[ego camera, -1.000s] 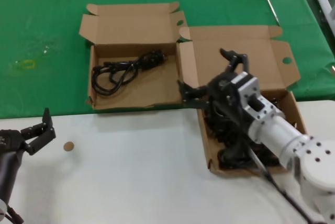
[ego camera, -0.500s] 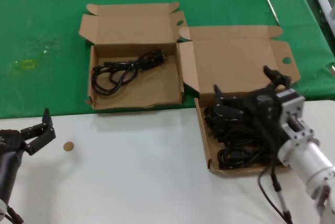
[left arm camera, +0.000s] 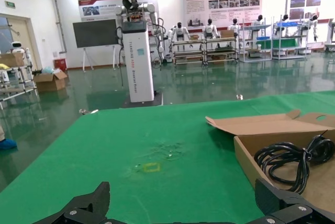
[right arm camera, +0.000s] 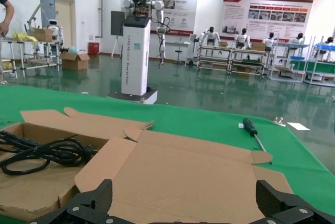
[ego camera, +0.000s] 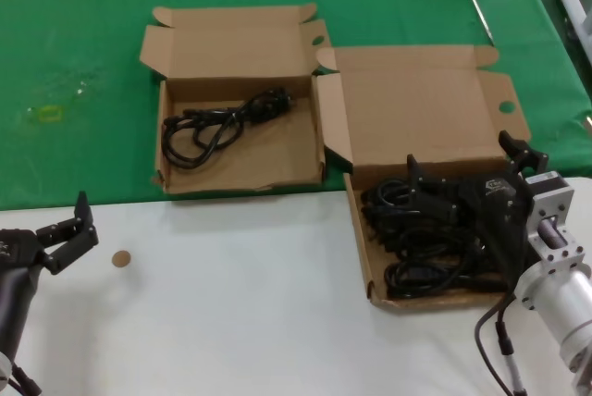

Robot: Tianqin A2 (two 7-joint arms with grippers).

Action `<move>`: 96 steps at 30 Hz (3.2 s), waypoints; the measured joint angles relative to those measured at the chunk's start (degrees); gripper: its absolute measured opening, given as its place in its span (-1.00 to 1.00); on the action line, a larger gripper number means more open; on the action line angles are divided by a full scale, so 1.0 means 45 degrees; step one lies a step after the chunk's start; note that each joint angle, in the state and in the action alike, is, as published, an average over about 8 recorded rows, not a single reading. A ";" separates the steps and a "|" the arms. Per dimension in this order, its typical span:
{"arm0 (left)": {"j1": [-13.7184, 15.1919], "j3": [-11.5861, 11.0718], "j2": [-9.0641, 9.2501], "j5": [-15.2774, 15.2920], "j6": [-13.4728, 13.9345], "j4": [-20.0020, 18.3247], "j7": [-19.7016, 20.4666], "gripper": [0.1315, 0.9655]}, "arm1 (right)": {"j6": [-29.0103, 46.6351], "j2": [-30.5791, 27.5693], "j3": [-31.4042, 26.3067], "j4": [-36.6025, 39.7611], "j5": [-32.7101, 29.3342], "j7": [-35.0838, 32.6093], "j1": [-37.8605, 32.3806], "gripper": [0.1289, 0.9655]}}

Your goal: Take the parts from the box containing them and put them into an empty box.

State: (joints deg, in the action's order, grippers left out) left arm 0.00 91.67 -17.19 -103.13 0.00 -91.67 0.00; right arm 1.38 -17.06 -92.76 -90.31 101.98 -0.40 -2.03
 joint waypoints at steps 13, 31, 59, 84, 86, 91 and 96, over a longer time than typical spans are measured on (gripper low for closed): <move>0.0000 0.0000 0.0000 0.0000 0.0000 0.0000 0.0000 1.00 | -0.0001 0.0000 0.0001 -0.0001 0.0001 0.0000 0.0001 1.00; 0.0000 0.0000 0.0000 0.0000 0.0000 0.0000 0.0000 1.00 | -0.0001 0.0000 0.0001 -0.0001 0.0001 0.0000 0.0001 1.00; 0.0000 0.0000 0.0000 0.0000 0.0000 0.0000 0.0000 1.00 | -0.0001 0.0000 0.0001 -0.0001 0.0001 0.0000 0.0001 1.00; 0.0000 0.0000 0.0000 0.0000 0.0000 0.0000 0.0000 1.00 | -0.0001 0.0000 0.0001 -0.0001 0.0001 0.0000 0.0001 1.00; 0.0000 0.0000 0.0000 0.0000 0.0000 0.0000 0.0000 1.00 | -0.0001 0.0000 0.0001 -0.0001 0.0001 0.0000 0.0001 1.00; 0.0000 0.0000 0.0000 0.0000 0.0000 0.0000 0.0000 1.00 | -0.0001 0.0000 0.0001 -0.0001 0.0001 0.0000 0.0001 1.00; 0.0000 0.0000 0.0000 0.0000 0.0000 0.0000 0.0000 1.00 | -0.0001 0.0000 0.0001 -0.0001 0.0001 0.0000 0.0001 1.00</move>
State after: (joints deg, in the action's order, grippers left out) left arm 0.00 91.67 -17.19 -103.13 0.00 -91.67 0.00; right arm 1.38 -17.06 -92.76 -90.31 101.99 -0.40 -2.03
